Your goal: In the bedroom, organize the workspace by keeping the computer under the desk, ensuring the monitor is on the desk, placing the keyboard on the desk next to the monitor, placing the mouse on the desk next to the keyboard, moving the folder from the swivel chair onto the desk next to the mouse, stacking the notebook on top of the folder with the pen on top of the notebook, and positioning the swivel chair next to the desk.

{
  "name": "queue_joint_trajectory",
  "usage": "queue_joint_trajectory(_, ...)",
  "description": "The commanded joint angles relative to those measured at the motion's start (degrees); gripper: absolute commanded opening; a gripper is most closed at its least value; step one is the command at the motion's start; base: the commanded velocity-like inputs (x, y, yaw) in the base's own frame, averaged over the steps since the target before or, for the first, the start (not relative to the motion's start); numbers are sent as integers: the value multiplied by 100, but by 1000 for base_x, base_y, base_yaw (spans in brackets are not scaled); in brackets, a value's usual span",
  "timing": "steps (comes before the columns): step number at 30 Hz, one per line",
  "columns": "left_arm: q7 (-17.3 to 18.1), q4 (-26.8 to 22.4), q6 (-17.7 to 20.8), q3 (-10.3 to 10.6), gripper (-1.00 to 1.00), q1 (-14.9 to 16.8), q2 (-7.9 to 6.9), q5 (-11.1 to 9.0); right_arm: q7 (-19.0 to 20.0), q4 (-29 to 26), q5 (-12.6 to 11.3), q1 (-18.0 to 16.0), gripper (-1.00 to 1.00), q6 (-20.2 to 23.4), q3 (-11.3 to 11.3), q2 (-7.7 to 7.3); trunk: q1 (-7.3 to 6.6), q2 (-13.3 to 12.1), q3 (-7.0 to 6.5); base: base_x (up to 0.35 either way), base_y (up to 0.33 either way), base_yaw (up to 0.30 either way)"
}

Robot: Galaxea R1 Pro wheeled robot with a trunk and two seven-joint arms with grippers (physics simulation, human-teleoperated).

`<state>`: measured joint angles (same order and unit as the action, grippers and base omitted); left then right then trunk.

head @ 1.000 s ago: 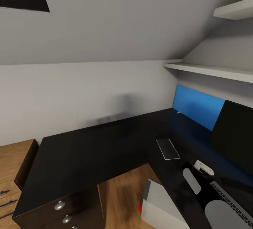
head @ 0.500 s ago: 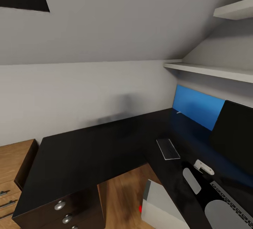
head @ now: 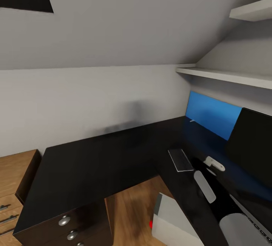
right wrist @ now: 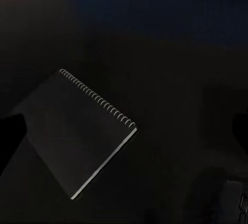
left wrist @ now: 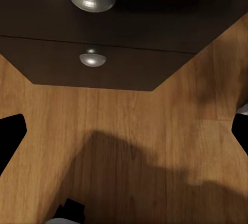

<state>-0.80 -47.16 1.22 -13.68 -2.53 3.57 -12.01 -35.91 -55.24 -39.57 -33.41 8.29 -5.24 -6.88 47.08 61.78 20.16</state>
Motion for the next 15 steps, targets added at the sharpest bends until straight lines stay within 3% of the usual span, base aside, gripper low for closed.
queue_joint_trajectory(1,-8,-12,12,-3,100,-2,3,-56,-46,-103,-21,27,100,65,-42,-8,1,4,6,0,0,0)
queue_joint_trajectory(8,-8,-12,15,-3,100,-2,3,-56,-36,-529,-29,214,100,318,-160,-4,1,4,6,0,0,0)
queue_joint_trajectory(9,-8,-12,12,-3,100,-2,3,-56,-32,-586,-28,237,100,351,-315,-5,1,4,6,0,0,0)
queue_joint_trajectory(15,-8,-12,10,-3,100,-2,3,-56,-36,-642,-29,245,100,363,-451,0,1,4,6,0,0,0)
